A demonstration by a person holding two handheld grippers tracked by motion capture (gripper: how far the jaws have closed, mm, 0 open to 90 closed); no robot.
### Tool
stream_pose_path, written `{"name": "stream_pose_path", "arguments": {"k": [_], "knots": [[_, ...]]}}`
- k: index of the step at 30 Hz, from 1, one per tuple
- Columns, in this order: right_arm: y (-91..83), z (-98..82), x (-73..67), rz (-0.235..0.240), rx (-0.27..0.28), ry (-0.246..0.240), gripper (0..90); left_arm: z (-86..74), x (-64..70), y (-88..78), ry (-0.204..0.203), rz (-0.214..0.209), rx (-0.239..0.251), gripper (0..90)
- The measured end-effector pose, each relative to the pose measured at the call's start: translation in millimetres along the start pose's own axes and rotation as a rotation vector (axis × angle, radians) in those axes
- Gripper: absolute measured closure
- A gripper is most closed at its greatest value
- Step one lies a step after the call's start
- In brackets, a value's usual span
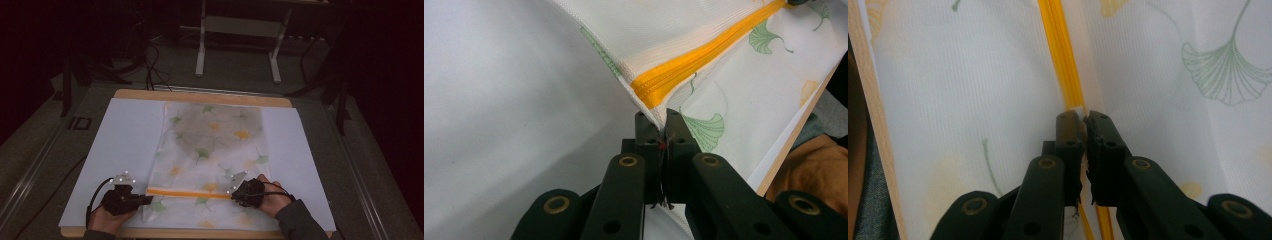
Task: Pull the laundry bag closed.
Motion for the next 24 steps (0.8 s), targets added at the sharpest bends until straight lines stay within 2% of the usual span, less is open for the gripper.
{"name": "stream_pose_path", "arguments": {"k": [12, 24], "knots": [[-5.9, -9.9, 3.9, -0.012, -0.014, 0.013, 84.7, -0.2, -0.5, -0.3, 0.0, 0.002, 0.0, 88.1], [-9.6, -16.5, 5.4, -0.018, -0.002, 0.026, 84.7, 0.0, -0.2, -0.7, 0.0, 0.0, 0.001, 88.1]]}}
Point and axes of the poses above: each handheld gripper's, and its own axes: y roughly forward along the jaws, z roughly out of its top, x roughly to its right, the point moved 4 cm from there along y, roughly forward along the jaws, and after that the axes turned 3 degrees about x, right-handed, at the moved point
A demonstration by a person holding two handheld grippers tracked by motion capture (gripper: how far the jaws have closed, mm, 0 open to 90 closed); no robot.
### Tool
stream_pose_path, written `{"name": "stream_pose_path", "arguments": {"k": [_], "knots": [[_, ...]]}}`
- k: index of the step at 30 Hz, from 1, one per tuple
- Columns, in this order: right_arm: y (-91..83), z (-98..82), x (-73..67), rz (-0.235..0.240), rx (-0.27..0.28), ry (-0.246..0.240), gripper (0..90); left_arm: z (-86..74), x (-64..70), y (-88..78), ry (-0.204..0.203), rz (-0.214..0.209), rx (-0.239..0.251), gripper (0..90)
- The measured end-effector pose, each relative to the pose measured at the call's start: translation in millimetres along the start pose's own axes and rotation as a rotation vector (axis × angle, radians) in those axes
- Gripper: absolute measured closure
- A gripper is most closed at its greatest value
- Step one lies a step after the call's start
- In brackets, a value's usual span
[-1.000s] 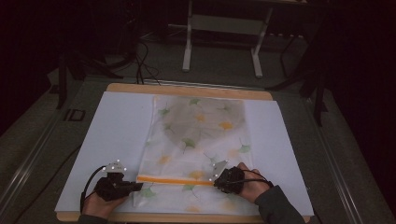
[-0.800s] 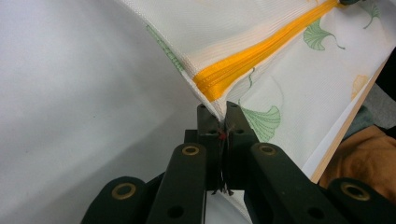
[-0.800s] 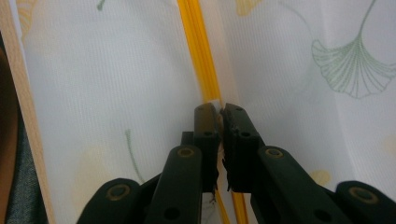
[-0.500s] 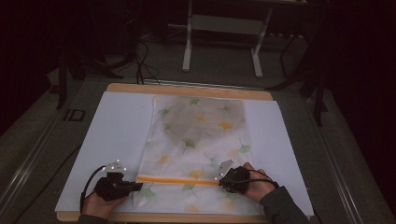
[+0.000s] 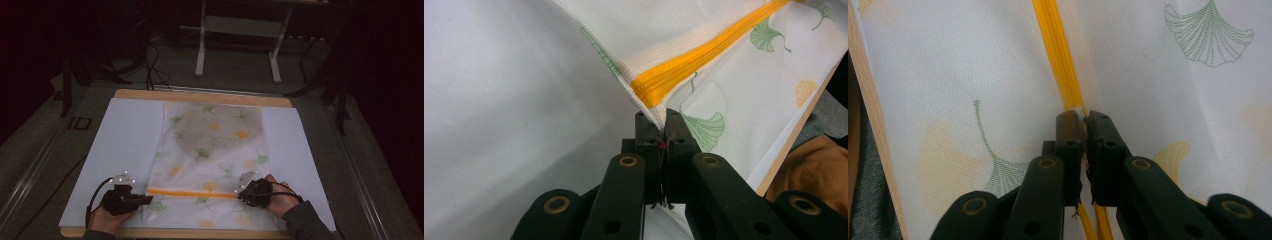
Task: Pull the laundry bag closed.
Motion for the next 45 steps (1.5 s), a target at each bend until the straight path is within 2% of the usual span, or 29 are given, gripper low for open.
{"name": "stream_pose_path", "arguments": {"k": [12, 29, 34, 38, 45], "knots": [[-3.6, -8.5, 2.9, -0.004, -0.015, 0.009, 84.7, -0.2, -0.3, -0.3, -0.004, 0.001, 0.002, 88.1], [-11.6, -23.3, 8.7, -0.015, -0.016, 0.046, 84.7, -0.1, -1.0, -0.7, -0.003, 0.001, 0.001, 88.1], [-13.3, -24.7, 9.8, -0.018, -0.03, 0.043, 84.7, -0.2, -1.0, -1.2, -0.004, 0.002, 0.002, 88.1], [-14.1, -28.9, 12.0, -0.044, -0.069, 0.04, 84.7, -0.6, -2.0, -1.9, -0.008, 0.006, 0.004, 88.2], [-19.8, -39.4, 14.7, -0.047, -0.06, 0.065, 84.7, -0.9, -2.1, -1.5, -0.008, 0.008, 0.001, 88.1]]}}
Point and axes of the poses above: each handheld gripper's, and its own axes: y roughly forward along the jaws, z roughly out of its top, x roughly to its right, the point moved 4 cm from there along y, roughly forward along the jaws, and after that the axes turned 3 degrees about x, right-handed, at the moved point
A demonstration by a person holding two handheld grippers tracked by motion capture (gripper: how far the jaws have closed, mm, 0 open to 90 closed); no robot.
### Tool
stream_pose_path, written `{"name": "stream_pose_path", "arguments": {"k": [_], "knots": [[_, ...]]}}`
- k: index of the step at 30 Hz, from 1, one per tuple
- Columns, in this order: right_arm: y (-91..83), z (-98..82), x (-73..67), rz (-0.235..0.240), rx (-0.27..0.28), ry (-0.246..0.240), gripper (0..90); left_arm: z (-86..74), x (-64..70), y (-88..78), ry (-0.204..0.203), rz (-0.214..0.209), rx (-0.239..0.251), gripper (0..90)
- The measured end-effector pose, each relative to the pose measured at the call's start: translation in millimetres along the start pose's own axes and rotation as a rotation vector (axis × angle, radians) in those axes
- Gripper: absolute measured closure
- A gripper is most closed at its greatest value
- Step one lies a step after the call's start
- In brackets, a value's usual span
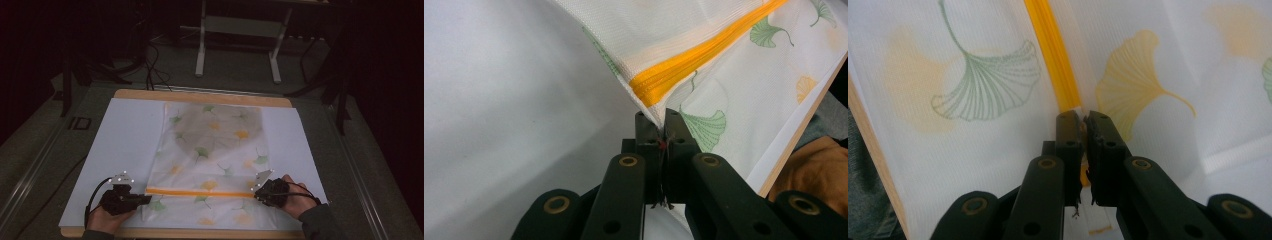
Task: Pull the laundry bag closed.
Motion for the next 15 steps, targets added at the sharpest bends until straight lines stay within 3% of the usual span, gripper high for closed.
{"name": "stream_pose_path", "arguments": {"k": [15], "knots": [[-6.4, -20.2, 4.8, -0.008, -0.022, 0.037, 84.7, -2.8, -0.1, 2.6, -0.002, -0.01, -0.019, 88.1]]}}
Point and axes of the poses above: each handheld gripper's, and its own axes: y roughly forward along the jaws, z roughly out of its top, x roughly to its right, the point moved 4 cm from there along y, roughly forward along the jaws, and after that the axes turned 3 degrees about x, right-handed, at the moved point
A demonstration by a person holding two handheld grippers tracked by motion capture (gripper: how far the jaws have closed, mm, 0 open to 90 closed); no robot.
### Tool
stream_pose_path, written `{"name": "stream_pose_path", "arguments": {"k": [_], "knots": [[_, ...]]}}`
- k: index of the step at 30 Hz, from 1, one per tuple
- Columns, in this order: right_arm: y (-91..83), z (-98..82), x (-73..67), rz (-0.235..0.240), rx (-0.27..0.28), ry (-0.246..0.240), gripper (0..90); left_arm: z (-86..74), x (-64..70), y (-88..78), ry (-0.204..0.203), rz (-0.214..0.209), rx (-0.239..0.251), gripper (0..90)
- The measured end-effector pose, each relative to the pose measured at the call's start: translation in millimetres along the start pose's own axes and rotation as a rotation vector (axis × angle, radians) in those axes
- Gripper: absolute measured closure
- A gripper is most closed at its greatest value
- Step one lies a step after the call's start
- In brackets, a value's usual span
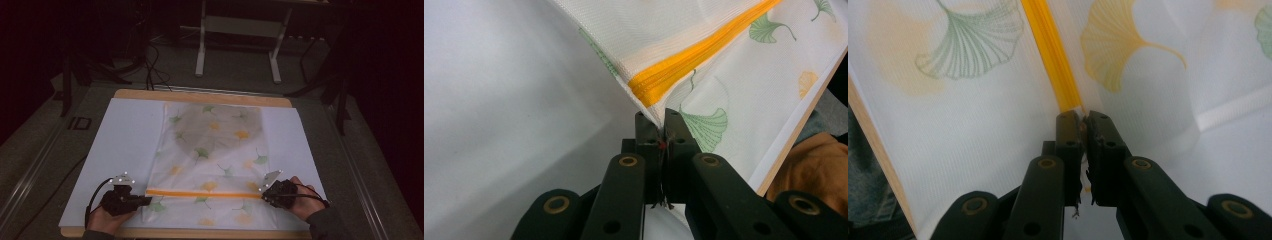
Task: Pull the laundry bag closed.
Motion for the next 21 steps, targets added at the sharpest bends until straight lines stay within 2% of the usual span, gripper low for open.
{"name": "stream_pose_path", "arguments": {"k": [6, 12, 14, 16, 19, 21], "knots": [[-3.8, -8.9, 2.9, -0.005, 0.0, 0.016, 84.7, -1.3, 1.0, 1.3, 0.0, -0.011, -0.007, 88.2], [-5.3, -13.6, 1.7, 0.0, -0.005, 0.023, 84.7, -4.3, 3.2, 6.2, 0.01, -0.025, -0.034, 88.3], [-5.7, -14.9, 1.8, 0.003, 0.003, 0.033, 84.6, -4.3, 3.8, 6.5, 0.014, -0.021, -0.033, 88.1], [-5.3, -15.8, 1.2, 0.015, 0.01, 0.041, 84.1, -4.2, 2.7, 6.0, 0.017, -0.007, -0.031, 84.2], [-4.4, -16.4, 1.9, 0.017, 0.031, 0.063, 78.3, -4.1, 1.7, 3.1, 0.016, -0.002, -0.015, 80.8], [-5.0, -16.2, 3.1, 0.026, 0.067, 0.088, 74.0, -2.7, 1.6, 0.0, 0.027, 0.008, 0.008, 77.3]]}}
Point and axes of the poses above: each handheld gripper's, and its own axes: y roughly forward along the jaws, z roughly out of its top, x roughly to its right, the point moved 4 cm from there along y, roughly forward along the jaws, and after that the axes turned 3 degrees about x, right-handed, at the moved point
